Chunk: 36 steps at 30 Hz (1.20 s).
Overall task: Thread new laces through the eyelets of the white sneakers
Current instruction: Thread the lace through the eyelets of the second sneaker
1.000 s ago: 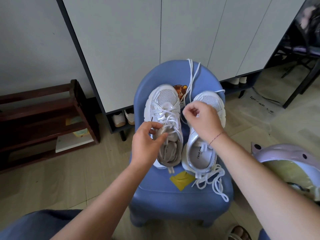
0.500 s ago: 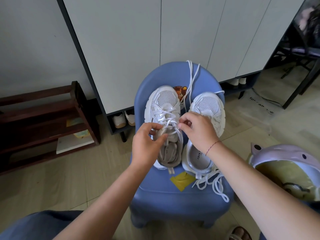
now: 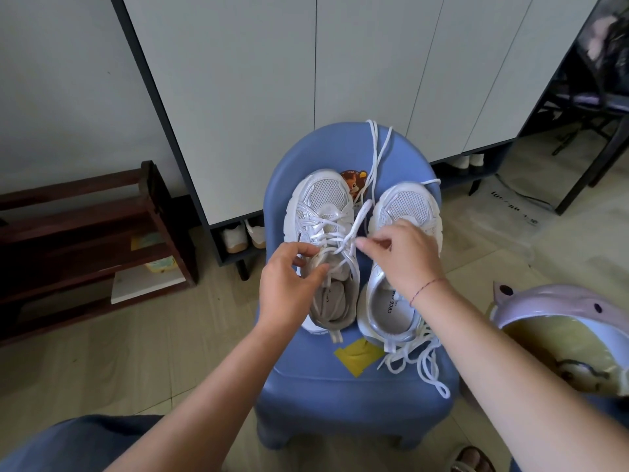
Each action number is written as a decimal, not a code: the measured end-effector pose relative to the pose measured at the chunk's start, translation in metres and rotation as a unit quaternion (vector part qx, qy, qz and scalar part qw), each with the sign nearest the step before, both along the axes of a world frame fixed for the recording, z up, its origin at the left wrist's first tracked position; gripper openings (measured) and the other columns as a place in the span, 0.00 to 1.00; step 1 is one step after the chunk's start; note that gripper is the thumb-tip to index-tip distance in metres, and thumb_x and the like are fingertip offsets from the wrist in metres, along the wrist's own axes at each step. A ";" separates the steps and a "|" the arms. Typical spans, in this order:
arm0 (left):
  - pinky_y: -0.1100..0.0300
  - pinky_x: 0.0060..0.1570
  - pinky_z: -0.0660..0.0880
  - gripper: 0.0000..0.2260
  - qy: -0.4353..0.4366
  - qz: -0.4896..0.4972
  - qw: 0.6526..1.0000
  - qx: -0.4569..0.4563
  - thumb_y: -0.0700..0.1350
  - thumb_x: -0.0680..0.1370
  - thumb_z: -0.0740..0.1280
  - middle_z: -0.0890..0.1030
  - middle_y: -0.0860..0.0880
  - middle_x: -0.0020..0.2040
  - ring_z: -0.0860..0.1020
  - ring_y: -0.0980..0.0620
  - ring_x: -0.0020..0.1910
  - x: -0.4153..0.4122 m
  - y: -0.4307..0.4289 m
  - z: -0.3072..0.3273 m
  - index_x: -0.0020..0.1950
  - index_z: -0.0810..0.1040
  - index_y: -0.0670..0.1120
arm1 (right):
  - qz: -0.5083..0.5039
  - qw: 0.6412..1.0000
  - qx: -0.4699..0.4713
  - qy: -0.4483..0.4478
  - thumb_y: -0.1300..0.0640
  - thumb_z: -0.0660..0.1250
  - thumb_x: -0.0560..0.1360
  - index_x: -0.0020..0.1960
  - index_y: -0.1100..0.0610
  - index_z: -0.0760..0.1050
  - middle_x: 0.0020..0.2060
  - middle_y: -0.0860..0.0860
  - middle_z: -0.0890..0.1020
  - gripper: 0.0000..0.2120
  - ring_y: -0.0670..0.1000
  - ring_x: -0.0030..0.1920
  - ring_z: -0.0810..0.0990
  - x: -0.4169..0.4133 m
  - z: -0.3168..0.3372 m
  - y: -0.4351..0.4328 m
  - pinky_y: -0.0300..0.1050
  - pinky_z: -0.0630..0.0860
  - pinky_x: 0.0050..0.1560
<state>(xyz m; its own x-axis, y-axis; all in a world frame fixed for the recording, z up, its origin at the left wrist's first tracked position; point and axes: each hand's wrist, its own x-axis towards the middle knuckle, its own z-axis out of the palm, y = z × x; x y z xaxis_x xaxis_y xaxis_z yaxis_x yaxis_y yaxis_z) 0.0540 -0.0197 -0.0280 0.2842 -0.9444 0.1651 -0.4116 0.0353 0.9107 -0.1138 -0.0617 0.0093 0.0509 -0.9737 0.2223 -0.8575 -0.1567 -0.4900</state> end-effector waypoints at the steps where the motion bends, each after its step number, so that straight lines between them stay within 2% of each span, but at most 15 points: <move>1: 0.66 0.40 0.71 0.09 0.000 0.001 1.000 0.000 0.45 0.71 0.75 0.76 0.60 0.43 0.74 0.57 0.39 0.000 0.000 0.000 0.49 0.79 0.52 | 0.010 1.000 0.003 0.018 0.42 0.66 0.74 0.38 0.51 0.81 0.37 0.47 0.75 0.15 0.51 0.44 0.75 0.003 -0.002 0.004 0.50 0.69 0.51; 3: 0.65 0.40 0.72 0.09 -0.003 0.002 1.000 -0.002 0.45 0.71 0.75 0.76 0.60 0.42 0.74 0.57 0.39 -0.001 0.000 0.000 0.48 0.79 0.52 | 0.022 1.000 -0.003 0.000 0.42 0.67 0.73 0.37 0.50 0.81 0.37 0.46 0.76 0.13 0.50 0.42 0.75 0.011 -0.006 0.008 0.50 0.70 0.50; 5: 0.65 0.40 0.71 0.09 -0.007 0.002 1.000 -0.005 0.45 0.71 0.75 0.76 0.61 0.42 0.74 0.57 0.39 -0.001 0.000 0.000 0.48 0.79 0.53 | 0.022 0.998 -0.034 -0.043 0.46 0.71 0.71 0.36 0.51 0.80 0.35 0.45 0.76 0.09 0.48 0.39 0.75 0.017 -0.010 0.008 0.51 0.72 0.48; 8: 0.67 0.39 0.71 0.09 -0.009 0.002 1.000 -0.005 0.45 0.71 0.75 0.76 0.60 0.42 0.74 0.57 0.39 -0.001 0.001 0.000 0.49 0.79 0.52 | 0.023 0.996 -0.068 -0.058 0.53 0.71 0.71 0.37 0.53 0.80 0.34 0.45 0.76 0.06 0.47 0.36 0.75 0.023 -0.014 0.004 0.52 0.74 0.47; 11: 0.65 0.41 0.72 0.09 -0.003 -0.001 1.000 -0.002 0.45 0.72 0.75 0.76 0.60 0.43 0.75 0.57 0.40 0.001 0.000 -0.001 0.49 0.79 0.52 | 0.019 0.988 -0.059 -0.143 0.56 0.68 0.75 0.41 0.56 0.80 0.34 0.46 0.77 0.05 0.47 0.36 0.75 0.016 -0.002 -0.008 0.41 0.72 0.41; 13: 0.64 0.43 0.73 0.09 0.004 -0.003 1.000 -0.003 0.45 0.71 0.75 0.77 0.59 0.44 0.75 0.57 0.42 0.001 0.000 -0.001 0.49 0.79 0.52 | -0.008 0.969 -0.080 -0.234 0.57 0.67 0.76 0.41 0.54 0.79 0.31 0.43 0.76 0.05 0.42 0.32 0.72 0.005 0.017 -0.021 0.34 0.68 0.37; 16: 0.64 0.43 0.73 0.09 0.003 -0.003 1.000 -0.003 0.45 0.71 0.75 0.77 0.59 0.44 0.75 0.58 0.44 0.001 0.000 -0.001 0.48 0.79 0.52 | -0.021 0.946 -0.102 -0.306 0.58 0.68 0.75 0.45 0.57 0.81 0.33 0.43 0.78 0.04 0.41 0.34 0.73 -0.009 0.041 -0.033 0.32 0.71 0.39; 18: 0.64 0.43 0.72 0.09 0.002 -0.002 1.000 -0.004 0.45 0.71 0.75 0.77 0.60 0.43 0.75 0.58 0.42 0.001 0.000 -0.002 0.48 0.79 0.53 | 0.012 0.954 -0.072 -0.290 0.56 0.69 0.74 0.45 0.55 0.82 0.33 0.43 0.79 0.03 0.42 0.35 0.75 -0.010 0.041 -0.027 0.33 0.73 0.40; 20: 0.64 0.42 0.72 0.09 0.002 0.000 1.000 -0.003 0.45 0.71 0.75 0.76 0.60 0.43 0.74 0.57 0.40 0.000 0.000 -0.001 0.48 0.79 0.53 | 0.044 0.967 -0.014 -0.250 0.53 0.70 0.73 0.43 0.54 0.82 0.31 0.44 0.79 0.04 0.42 0.32 0.73 -0.007 0.028 -0.015 0.35 0.70 0.37; 23: 0.63 0.42 0.73 0.09 0.002 0.001 1.000 0.000 0.45 0.71 0.75 0.76 0.60 0.42 0.74 0.57 0.39 0.000 0.000 -0.001 0.48 0.79 0.53 | 0.065 0.983 0.038 -0.170 0.49 0.72 0.71 0.40 0.58 0.82 0.28 0.48 0.75 0.12 0.46 0.29 0.69 -0.001 0.002 -0.002 0.40 0.67 0.32; 26: 0.62 0.42 0.73 0.09 -0.001 -0.002 1.000 -0.001 0.45 0.71 0.75 0.76 0.60 0.43 0.74 0.56 0.39 0.000 0.000 -0.001 0.48 0.79 0.53 | 0.068 0.992 0.026 -0.101 0.48 0.74 0.69 0.40 0.61 0.81 0.34 0.53 0.78 0.15 0.53 0.36 0.76 0.004 -0.008 0.003 0.49 0.73 0.40; 29: 0.63 0.41 0.72 0.09 -0.002 0.000 1.000 -0.002 0.45 0.71 0.75 0.76 0.60 0.43 0.74 0.56 0.39 0.000 0.000 -0.001 0.49 0.79 0.52 | 0.083 0.995 0.010 -0.061 0.48 0.74 0.68 0.41 0.59 0.80 0.38 0.52 0.78 0.14 0.52 0.39 0.77 0.007 -0.009 0.003 0.49 0.74 0.43; 33: 0.64 0.41 0.72 0.09 -0.002 -0.001 1.000 -0.001 0.45 0.72 0.75 0.76 0.60 0.43 0.74 0.56 0.40 -0.001 0.000 0.000 0.49 0.79 0.52 | 0.078 0.995 -0.014 -0.062 0.50 0.72 0.71 0.40 0.60 0.79 0.37 0.52 0.79 0.12 0.52 0.37 0.76 0.010 -0.010 0.001 0.47 0.73 0.40; 36: 0.62 0.42 0.73 0.08 -0.003 -0.001 1.000 -0.001 0.45 0.72 0.75 0.76 0.60 0.43 0.74 0.56 0.39 0.000 0.000 -0.001 0.48 0.79 0.52 | 0.083 0.994 -0.038 -0.055 0.53 0.70 0.73 0.38 0.61 0.77 0.32 0.51 0.75 0.12 0.52 0.34 0.72 0.012 -0.010 -0.003 0.45 0.65 0.34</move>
